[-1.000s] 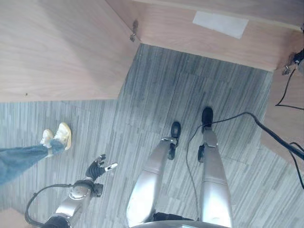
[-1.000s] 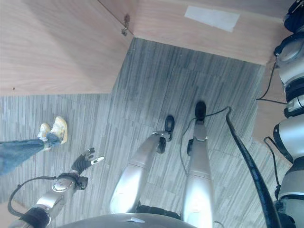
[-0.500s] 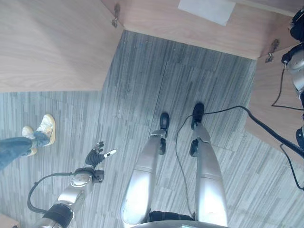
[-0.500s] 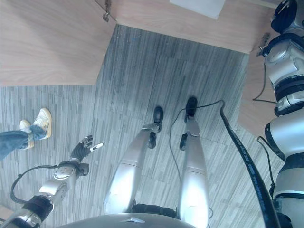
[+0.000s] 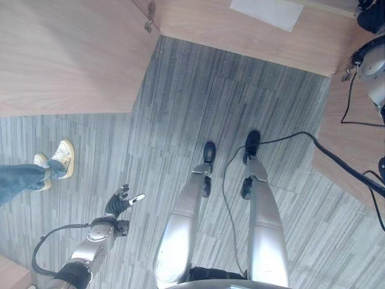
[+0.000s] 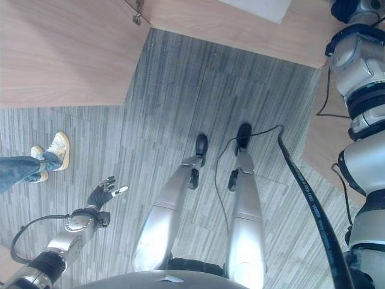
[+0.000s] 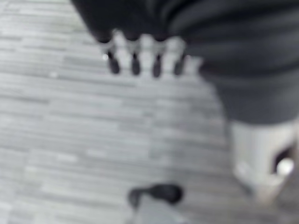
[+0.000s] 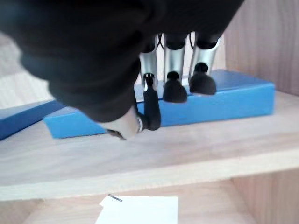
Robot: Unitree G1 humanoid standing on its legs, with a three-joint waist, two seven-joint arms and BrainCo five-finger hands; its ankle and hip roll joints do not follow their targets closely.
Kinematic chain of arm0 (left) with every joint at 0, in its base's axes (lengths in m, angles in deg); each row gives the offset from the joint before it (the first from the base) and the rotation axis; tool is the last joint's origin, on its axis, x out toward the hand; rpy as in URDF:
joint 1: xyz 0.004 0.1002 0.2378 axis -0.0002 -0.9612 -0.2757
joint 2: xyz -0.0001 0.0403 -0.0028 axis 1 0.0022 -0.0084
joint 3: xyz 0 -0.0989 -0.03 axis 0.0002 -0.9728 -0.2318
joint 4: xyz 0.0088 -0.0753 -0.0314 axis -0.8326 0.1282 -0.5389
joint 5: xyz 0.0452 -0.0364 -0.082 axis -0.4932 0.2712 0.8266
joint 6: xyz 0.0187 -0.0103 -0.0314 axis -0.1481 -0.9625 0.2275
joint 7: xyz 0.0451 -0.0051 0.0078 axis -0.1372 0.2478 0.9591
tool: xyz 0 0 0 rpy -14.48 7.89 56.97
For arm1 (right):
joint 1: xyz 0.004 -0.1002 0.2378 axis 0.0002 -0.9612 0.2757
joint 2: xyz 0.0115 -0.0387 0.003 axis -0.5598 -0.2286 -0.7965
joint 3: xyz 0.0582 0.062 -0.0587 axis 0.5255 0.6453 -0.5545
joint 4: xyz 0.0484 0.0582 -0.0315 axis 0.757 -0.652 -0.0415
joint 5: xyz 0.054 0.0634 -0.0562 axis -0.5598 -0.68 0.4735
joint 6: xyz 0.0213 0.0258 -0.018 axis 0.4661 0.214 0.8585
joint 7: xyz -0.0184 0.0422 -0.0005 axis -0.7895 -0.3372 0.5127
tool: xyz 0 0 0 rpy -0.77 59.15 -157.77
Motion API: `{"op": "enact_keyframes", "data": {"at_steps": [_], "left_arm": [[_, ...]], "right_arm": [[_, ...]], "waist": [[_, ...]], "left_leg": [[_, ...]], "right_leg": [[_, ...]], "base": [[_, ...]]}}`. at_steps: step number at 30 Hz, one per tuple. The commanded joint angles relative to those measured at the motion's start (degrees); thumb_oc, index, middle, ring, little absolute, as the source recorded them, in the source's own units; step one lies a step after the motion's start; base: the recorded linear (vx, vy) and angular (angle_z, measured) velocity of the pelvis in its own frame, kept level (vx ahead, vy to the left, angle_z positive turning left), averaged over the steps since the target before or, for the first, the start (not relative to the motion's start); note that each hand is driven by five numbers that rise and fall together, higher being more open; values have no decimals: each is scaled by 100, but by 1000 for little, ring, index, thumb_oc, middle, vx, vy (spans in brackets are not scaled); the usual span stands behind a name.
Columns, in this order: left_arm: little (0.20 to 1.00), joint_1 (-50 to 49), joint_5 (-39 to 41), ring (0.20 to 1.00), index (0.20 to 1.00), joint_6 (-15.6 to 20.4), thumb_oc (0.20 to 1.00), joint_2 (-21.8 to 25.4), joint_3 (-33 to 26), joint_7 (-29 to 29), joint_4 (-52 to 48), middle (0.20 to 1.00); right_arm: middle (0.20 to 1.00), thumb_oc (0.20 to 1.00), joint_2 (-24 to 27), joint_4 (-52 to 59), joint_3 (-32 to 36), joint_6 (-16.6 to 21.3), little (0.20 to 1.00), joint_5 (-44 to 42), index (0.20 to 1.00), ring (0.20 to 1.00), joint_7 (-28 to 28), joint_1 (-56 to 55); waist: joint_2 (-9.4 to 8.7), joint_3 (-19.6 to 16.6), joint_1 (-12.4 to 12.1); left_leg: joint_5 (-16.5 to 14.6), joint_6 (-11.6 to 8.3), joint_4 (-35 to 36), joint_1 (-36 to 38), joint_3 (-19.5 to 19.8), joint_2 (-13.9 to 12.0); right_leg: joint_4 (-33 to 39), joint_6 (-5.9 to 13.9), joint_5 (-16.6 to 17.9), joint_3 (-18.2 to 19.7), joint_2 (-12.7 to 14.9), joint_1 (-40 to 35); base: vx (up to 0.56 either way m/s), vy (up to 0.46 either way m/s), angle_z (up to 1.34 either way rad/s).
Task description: Put the empty folder in the office cabinet
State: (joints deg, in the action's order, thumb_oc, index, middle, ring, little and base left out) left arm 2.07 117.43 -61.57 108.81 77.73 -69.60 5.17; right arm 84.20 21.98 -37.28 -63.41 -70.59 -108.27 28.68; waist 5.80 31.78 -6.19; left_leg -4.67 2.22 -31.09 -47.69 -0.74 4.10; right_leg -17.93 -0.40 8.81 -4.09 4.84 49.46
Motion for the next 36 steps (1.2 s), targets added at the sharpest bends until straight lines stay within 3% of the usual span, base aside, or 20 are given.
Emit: {"op": "enact_keyframes", "data": {"at_steps": [1,11,22,26,27,28,36], "left_arm": [[1000,-726,-230,1000,1000,36,1000,160,-391,-58,158,1000],[1000,-852,-289,1000,1000,69,1000,243,-519,-193,321,1000],[1000,-918,-302,1000,1000,377,1000,291,-518,-277,476,1000],[1000,-921,-359,1000,1000,496,1000,238,-507,-334,523,1000],[1000,-914,-363,1000,1000,503,1000,232,-490,-323,520,1000],[1000,-907,-356,1000,1000,564,1000,214,-439,-318,510,1000],[1000,-787,-659,1000,1000,563,1000,132,-243,-286,372,1000]], "right_arm": [[200,200,677,263,-446,131,200,338,200,200,-194,139],[200,200,879,257,-726,271,200,670,200,200,-149,333],[200,200,945,256,-1019,261,200,453,200,200,-265,718],[200,200,838,272,-871,212,200,-20,200,200,-443,692],[360,360,816,263,-818,207,360,-79,360,360,-470,675],[1000,1000,727,274,-574,201,1000,-549,1000,1000,-493,561],[1000,1000,161,331,400,186,1000,-724,1000,1000,-544,-53]], "waist": [[-27,-198,-198],[49,-198,-214],[165,-198,-264],[191,-198,-274],[194,-198,-272],[206,-198,-249],[262,-198,-182]], "left_leg": [[-577,-70,-552,-152,431,-23],[-517,-54,-641,-259,400,-50],[-218,-136,-233,-375,421,-139],[-158,-170,-65,-265,331,-175],[-156,-178,-58,-258,325,-179],[-151,-201,-24,-195,296,-199],[-146,-219,284,352,103,-186]], "right_leg": [[-708,83,-1292,-174,-90,-198],[-972,30,-1419,-195,-96,-80],[-948,2,-1467,-223,-82,67],[-793,21,-1419,-291,-49,-5],[-779,23,-1413,-295,-41,-11],[-745,25,-1405,-287,-41,-61],[-387,64,-1298,-257,-51,-513]], "base": [[82,-61,4],[68,-42,1],[7,-39,-1],[-30,0,-2],[-66,3,-8],[-43,-1,-9],[-65,6,-8]]}}
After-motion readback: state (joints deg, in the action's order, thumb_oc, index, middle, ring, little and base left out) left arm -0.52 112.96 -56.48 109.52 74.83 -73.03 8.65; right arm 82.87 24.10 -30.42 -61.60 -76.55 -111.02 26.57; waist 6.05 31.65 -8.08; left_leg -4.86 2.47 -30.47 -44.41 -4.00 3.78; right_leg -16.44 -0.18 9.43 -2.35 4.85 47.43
